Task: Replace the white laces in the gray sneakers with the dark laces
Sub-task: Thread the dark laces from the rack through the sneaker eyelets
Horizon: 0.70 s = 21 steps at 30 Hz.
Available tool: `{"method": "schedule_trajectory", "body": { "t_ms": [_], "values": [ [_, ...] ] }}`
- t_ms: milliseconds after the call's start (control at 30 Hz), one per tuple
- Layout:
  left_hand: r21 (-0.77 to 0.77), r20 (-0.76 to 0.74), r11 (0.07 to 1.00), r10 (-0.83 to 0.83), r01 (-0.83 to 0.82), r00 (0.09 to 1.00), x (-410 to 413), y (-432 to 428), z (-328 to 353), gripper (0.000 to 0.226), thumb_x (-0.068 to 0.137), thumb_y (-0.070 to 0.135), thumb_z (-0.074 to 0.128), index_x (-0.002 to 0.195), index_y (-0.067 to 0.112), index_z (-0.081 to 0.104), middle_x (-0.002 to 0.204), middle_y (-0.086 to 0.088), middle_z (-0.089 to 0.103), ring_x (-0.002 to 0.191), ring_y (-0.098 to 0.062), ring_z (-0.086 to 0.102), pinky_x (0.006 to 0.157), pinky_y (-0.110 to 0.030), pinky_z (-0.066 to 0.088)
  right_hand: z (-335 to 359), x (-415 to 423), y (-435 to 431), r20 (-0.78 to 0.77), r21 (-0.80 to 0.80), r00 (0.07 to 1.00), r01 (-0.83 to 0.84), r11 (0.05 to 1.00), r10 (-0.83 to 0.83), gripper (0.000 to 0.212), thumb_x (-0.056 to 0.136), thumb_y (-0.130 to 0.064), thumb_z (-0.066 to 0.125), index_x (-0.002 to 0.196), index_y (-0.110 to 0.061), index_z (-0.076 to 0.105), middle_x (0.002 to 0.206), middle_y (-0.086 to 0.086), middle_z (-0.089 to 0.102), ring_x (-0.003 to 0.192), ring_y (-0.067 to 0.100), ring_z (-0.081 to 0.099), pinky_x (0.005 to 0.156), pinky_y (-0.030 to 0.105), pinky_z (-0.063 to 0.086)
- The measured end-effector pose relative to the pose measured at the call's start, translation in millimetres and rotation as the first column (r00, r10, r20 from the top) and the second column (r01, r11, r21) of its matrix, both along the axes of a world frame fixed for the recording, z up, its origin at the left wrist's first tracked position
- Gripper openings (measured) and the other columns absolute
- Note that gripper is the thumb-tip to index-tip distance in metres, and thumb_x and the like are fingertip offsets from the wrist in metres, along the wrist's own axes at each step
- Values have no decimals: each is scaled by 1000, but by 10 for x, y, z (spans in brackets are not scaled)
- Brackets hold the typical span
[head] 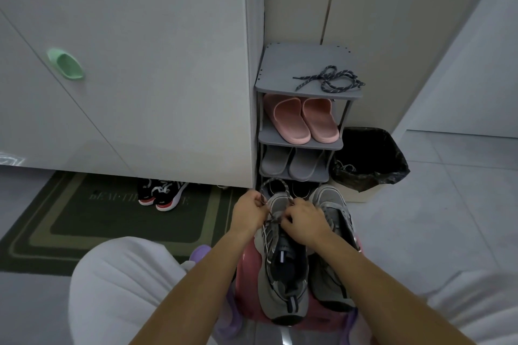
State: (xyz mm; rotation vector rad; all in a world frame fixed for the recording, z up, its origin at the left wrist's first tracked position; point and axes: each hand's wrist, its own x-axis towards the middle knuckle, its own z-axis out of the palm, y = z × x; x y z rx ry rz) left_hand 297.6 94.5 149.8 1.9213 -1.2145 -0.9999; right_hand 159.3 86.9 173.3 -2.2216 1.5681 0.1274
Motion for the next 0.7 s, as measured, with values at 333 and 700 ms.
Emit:
{"method": "schedule_trajectory", "body": {
  "t_ms": [333,700],
  "values": [
    [76,-81,997,9,-3,997,-1,-4,-3,26,82,2,68,72,18,50,61,2,53,62,-13,59,68,-34,54,-11,-11,-13,9,5,1000,19,1000,-19,34,94,-35,42,107,-16,66,116,5,51,112,24,49,98,38,35],
    [116,-1,993,33,-33,999,-102,23,-73,39,71,13,79,60,17,42,59,3,49,57,-13,45,59,-26,40,-141,159,-34,-44,-24,976,211,977,-212,27,91,-30,50,112,-22,65,126,5,49,122,27,43,105,43,30]
  ]
}}
